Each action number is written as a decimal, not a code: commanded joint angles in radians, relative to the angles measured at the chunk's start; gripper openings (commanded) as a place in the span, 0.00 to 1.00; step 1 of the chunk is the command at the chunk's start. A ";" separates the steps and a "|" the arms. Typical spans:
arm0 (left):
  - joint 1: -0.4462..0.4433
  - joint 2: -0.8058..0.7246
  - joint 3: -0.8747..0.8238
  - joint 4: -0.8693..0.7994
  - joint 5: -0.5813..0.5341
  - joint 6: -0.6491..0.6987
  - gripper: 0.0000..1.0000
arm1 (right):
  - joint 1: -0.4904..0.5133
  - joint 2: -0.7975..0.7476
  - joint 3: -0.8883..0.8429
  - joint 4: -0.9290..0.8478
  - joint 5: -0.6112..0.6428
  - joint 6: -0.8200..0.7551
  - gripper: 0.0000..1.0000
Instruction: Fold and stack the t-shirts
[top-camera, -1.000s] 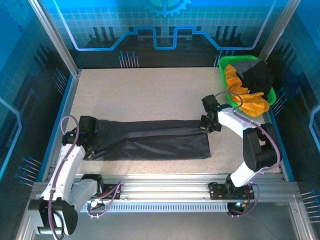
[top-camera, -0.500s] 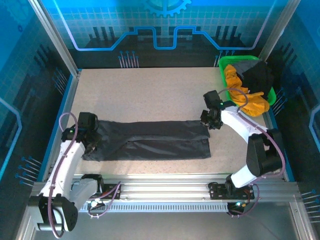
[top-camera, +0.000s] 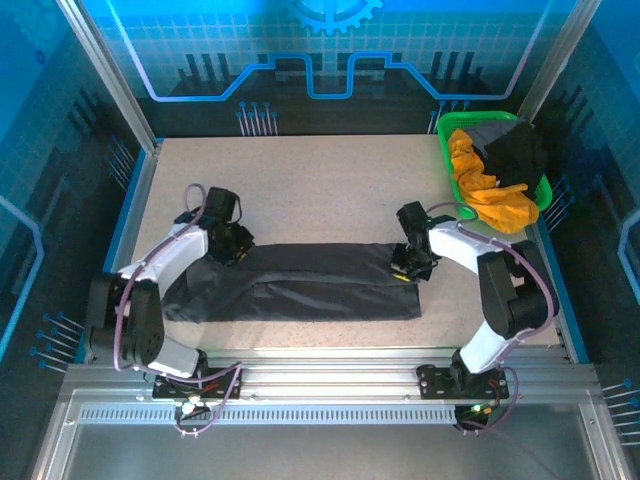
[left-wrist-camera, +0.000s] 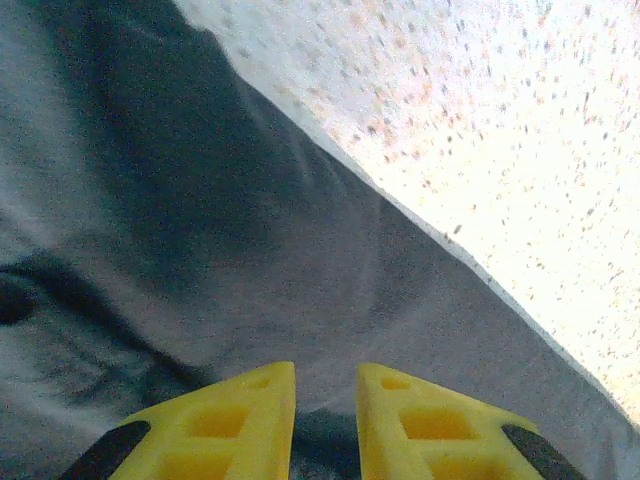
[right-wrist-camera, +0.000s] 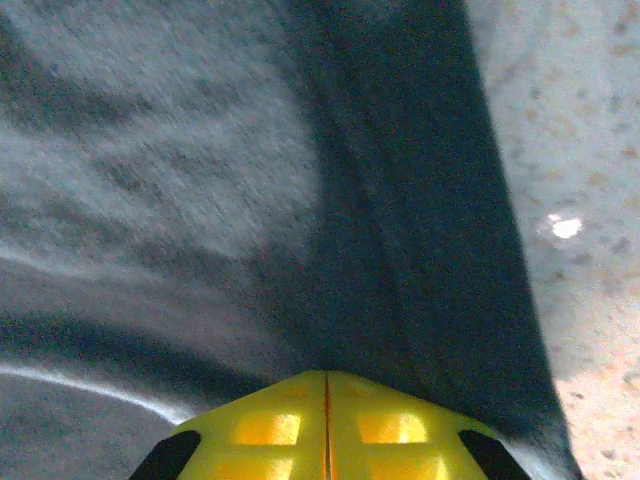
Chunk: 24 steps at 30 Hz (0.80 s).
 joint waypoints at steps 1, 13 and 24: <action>-0.032 0.064 0.015 -0.011 0.053 0.052 0.22 | -0.037 -0.022 -0.030 -0.021 -0.004 -0.026 0.09; -0.063 -0.042 -0.140 -0.225 -0.020 0.088 0.09 | -0.061 0.073 0.120 -0.099 0.042 -0.057 0.16; 0.201 -0.092 0.062 -0.265 -0.098 0.070 0.34 | 0.001 0.058 0.183 -0.079 0.060 -0.053 0.18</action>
